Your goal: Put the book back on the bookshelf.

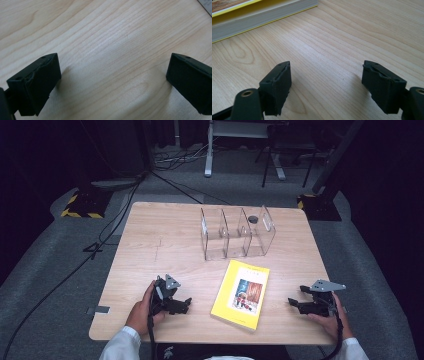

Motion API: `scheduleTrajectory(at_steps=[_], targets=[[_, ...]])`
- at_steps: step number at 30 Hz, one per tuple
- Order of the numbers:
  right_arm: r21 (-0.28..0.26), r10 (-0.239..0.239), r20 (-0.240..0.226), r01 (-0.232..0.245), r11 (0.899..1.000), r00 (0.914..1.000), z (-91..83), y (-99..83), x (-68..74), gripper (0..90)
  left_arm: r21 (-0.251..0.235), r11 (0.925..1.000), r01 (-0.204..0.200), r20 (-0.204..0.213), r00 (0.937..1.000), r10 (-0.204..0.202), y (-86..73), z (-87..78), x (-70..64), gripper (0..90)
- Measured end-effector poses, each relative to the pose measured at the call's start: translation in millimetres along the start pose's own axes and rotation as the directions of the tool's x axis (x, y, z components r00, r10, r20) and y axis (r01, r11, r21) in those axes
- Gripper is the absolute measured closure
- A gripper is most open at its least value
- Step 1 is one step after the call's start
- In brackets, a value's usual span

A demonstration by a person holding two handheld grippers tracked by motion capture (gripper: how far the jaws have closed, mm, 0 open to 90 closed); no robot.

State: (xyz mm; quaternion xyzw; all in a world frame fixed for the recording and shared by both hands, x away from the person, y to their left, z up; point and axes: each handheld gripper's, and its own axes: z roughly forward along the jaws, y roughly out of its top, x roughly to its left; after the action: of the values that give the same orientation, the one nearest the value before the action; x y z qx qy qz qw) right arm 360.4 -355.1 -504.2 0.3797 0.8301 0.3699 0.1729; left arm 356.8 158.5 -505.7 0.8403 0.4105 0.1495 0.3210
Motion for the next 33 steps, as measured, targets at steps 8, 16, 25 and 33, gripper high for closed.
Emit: scheduleTrajectory(at_steps=[8,16,25,33], targets=[[0.015,-0.016,-0.018,0.016,1.0,0.9997,0.7,2.5,0.4,24.2,0.0,0.9985,-0.054,0.052,0.9972,0.054,1.0,0.8,2.2,0.6],[0.129,-0.095,-0.093,0.107,0.986,0.9911,12.9,26.0,21.0,19.1,-0.008,0.9875,-0.157,0.141,0.9775,0.157,-9.5,-8.2,-7.6,0.6],[0.211,-0.187,-0.211,0.231,0.95,0.9595,40.7,59.8,50.6,17.5,-0.013,0.9809,-0.194,0.179,0.9647,0.193,-13.7,-11.6,-12.3,0.2],[0.302,-0.246,-0.284,0.33,0.894,0.9267,45.9,73.1,67.8,15.7,-0.017,0.9755,-0.219,0.202,0.9549,0.218,-12.5,-10.5,-22.2,0.2]])
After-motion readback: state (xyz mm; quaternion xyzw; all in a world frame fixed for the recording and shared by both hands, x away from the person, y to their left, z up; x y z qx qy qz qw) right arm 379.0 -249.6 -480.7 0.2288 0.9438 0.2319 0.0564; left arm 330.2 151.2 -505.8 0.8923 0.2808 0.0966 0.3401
